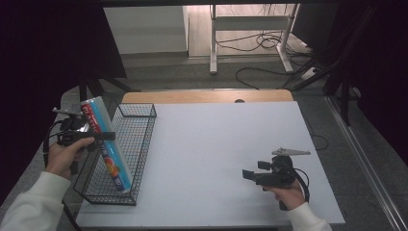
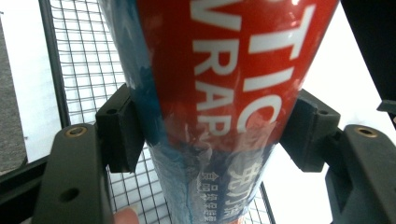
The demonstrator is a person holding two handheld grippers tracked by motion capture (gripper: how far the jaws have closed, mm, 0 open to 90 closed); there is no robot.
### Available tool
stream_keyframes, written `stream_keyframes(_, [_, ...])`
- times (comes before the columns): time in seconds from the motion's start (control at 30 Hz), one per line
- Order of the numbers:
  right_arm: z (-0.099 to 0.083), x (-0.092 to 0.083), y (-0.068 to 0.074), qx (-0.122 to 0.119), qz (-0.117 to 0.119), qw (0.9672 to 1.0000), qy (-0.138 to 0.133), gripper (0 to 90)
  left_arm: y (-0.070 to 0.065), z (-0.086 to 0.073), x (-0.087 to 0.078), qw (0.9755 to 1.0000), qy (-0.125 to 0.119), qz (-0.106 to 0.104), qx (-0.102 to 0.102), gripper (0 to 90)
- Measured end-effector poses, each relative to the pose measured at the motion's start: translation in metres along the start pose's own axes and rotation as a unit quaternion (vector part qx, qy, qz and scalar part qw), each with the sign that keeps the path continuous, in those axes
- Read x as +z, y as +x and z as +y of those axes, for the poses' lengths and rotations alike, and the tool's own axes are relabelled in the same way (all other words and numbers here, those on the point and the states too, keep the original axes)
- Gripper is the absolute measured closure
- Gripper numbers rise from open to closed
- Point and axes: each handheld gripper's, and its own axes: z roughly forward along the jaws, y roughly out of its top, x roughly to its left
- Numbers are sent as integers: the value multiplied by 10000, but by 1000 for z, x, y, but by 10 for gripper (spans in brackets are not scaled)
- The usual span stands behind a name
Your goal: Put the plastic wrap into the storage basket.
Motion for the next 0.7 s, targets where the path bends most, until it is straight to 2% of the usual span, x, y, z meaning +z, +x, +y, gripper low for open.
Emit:
stream_keyframes(0.3, [0, 1, 0, -5, -10, 10000, 20, 106, 0, 11, 25, 9992, -99, 279, -262, 316])
stream_keyframes(0.43, [0, 1, -1, 1, -24, 10000, 25, 106, 0, 16, 44, 9980, -58, 466, -420, 314])
stream_keyframes(0.53, [0, 1, -1, 3, -28, 10000, 19, 106, 0, 16, 52, 9976, -61, 521, -444, 313])
stream_keyframes(0.6, [-1, 2, -1, 5, -33, 10000, 24, 106, 0, 19, 61, 9963, -56, 657, -554, 312])
stream_keyframes(0.7, [-1, 2, -1, 3, -40, 10000, 28, 106, 2, 20, 66, 9953, -51, 718, -646, 311])
